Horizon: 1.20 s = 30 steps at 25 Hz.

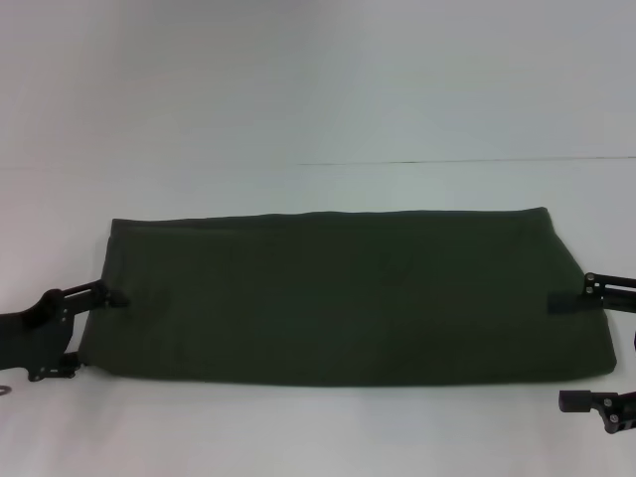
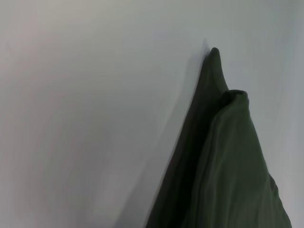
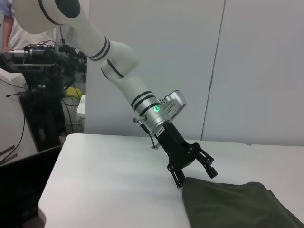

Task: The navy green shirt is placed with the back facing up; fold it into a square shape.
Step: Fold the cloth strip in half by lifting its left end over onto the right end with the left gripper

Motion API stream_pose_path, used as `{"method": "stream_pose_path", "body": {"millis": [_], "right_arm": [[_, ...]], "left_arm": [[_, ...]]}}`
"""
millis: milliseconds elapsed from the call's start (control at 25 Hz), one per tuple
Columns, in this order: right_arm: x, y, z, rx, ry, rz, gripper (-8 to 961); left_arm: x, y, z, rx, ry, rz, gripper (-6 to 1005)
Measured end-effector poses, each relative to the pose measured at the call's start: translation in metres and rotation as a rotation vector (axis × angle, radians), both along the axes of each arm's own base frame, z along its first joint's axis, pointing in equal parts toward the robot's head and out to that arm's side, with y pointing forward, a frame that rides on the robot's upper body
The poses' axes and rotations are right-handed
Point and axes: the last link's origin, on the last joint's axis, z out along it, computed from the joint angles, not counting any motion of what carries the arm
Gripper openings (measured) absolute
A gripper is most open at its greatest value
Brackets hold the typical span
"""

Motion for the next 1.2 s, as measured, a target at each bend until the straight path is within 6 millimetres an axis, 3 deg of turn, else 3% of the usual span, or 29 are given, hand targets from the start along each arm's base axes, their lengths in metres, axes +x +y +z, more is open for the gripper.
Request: {"method": "stream_pose_path", "body": {"millis": [1200], "right_arm": [[0.0035, -0.0015, 0.0047, 0.012, 0.009, 0.001, 931]], "left_arm": [[0.0072, 0.0067, -0.0022, -0.002, -0.007, -0.016, 889]]}}
